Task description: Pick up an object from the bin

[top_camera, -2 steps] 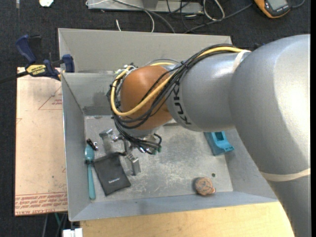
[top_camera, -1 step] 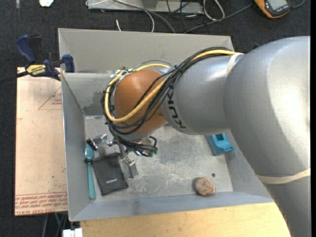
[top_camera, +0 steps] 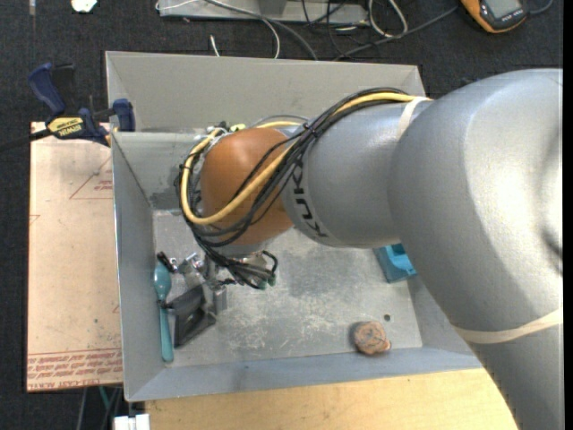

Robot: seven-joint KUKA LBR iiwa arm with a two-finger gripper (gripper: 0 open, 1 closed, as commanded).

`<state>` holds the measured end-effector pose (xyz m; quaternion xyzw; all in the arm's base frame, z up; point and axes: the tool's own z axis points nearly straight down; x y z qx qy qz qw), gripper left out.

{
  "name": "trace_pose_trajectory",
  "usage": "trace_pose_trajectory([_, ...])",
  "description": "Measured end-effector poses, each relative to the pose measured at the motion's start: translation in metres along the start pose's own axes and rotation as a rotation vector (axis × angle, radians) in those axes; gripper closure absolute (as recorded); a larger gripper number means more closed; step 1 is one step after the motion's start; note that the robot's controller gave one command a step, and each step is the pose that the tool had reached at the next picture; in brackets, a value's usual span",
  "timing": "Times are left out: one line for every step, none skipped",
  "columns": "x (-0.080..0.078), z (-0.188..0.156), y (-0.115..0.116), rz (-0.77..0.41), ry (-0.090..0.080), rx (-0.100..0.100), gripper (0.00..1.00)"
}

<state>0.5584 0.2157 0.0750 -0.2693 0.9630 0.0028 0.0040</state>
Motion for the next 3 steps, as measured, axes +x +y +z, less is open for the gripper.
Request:
trace_pose_trajectory([0.000, 0.000, 0.000, 0.000, 0.000, 0.000, 1.00])
trace_pose_trajectory([0.000, -0.063, 0.001, -0.015, 0.003, -0.001, 1.00])
trace_pose_trajectory([0.000, -0.123, 0.009, -0.099, -0.004, 0.000, 1.00])
